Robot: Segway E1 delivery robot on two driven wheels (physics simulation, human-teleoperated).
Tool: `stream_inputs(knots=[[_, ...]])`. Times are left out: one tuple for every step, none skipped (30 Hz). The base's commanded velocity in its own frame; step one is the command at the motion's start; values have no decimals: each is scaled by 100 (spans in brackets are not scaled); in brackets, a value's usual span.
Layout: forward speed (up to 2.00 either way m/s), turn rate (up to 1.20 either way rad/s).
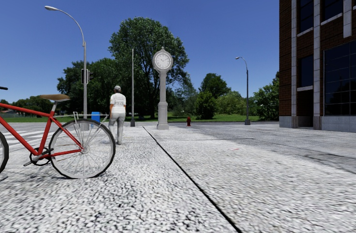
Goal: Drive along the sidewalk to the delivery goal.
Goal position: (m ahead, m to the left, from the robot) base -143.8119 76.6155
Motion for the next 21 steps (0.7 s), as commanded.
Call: stream_inputs(knots=[[0,0],[0,0],[0,0],[0,0],[0,0],[0,0],[0,0],[0,0],[0,0],[0,0],[0,0],[0,0],[0,0],[0,0],[0,0],[0,0],[0,0],[0,0],[0,0],[0,0],[0,0]])
